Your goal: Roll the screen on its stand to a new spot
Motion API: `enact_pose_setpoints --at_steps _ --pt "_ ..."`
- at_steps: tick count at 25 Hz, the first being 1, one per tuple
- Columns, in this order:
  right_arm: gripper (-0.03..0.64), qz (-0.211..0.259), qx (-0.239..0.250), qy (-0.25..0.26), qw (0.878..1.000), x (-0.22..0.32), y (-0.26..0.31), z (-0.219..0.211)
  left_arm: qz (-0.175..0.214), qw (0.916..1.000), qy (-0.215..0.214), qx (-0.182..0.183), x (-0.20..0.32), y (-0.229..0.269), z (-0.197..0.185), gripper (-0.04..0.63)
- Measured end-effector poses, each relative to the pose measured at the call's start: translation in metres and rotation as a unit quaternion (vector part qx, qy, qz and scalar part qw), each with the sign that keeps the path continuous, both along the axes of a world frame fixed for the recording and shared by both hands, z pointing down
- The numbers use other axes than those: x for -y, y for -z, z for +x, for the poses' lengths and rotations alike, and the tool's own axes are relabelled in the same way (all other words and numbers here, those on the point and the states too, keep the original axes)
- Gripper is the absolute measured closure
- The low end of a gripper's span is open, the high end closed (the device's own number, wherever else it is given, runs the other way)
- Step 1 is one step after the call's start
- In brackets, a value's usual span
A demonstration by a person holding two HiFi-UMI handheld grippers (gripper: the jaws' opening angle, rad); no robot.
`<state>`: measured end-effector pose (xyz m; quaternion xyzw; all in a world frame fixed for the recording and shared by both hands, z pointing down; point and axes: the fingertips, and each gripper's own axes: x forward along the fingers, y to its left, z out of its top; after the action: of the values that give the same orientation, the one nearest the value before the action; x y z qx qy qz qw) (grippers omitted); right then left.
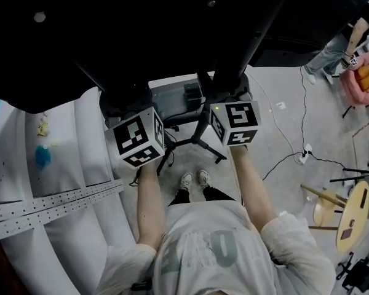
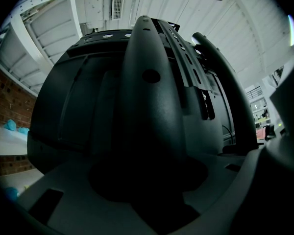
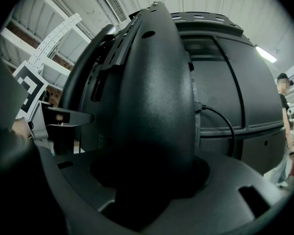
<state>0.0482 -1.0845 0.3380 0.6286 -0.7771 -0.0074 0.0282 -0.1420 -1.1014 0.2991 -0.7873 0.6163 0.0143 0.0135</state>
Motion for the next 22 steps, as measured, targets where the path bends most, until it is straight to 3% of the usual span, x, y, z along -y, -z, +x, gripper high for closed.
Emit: enact_pose_setpoints --at_steps 7,22 --pt "0.413 0.009 0.002 -0.005 1.0 -0.029 0.004 0.001 0.001 1.0 -0.009 -0.003 -0.03 0.001 0.0 0.38" --pt "0.416 0.026 0.016 0.023 0.999 -0.177 0.01 -0.009 0.011 0.9999 0.005 -0.005 -0.18 0.006 -0.008 0.38"
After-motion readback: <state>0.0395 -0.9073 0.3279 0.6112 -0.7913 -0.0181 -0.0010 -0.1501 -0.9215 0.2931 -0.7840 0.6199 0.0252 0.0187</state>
